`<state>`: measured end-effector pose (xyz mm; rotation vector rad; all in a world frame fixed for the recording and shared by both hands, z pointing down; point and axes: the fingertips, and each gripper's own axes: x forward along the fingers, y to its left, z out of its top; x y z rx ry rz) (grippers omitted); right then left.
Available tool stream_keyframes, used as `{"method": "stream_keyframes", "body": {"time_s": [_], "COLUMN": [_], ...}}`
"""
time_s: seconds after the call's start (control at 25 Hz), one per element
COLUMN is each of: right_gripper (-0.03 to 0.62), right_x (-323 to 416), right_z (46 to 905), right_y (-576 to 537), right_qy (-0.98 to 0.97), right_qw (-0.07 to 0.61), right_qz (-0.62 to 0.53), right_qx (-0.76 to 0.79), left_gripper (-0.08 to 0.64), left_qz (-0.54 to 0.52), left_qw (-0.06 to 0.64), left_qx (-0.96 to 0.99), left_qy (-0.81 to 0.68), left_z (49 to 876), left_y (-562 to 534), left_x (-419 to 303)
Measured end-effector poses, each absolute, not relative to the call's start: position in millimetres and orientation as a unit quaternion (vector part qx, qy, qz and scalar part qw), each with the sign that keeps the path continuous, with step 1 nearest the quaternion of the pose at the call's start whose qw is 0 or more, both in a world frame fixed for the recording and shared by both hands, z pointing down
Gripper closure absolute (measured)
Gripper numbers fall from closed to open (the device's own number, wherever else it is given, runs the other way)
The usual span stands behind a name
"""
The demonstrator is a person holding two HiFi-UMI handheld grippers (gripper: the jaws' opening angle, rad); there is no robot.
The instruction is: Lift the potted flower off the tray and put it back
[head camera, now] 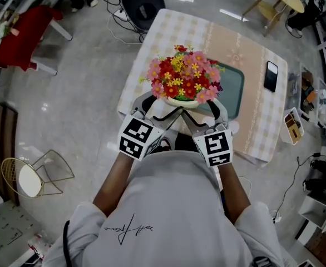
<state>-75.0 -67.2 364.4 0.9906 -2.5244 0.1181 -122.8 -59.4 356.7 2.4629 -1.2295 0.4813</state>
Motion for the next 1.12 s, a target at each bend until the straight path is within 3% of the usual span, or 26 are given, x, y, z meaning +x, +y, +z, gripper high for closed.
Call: {"method": "stream_keyframes", "body": {"time_s": [1.12], "right_gripper": [0.242], "right_x": [-1], "right_z": [391], "right_y": [-86], "right_qy": [-0.874], "right_qw": [0.234], "right_qz": [0.086], "right_qx": [0.416], "left_gripper": [0.244], "left_qz": [0.21], "left_qw": [0.18], "left_qx": [0.892], "left_qy": [-0.358], "left_z": [384], "left_y": [-86], "left_x": [-50]}}
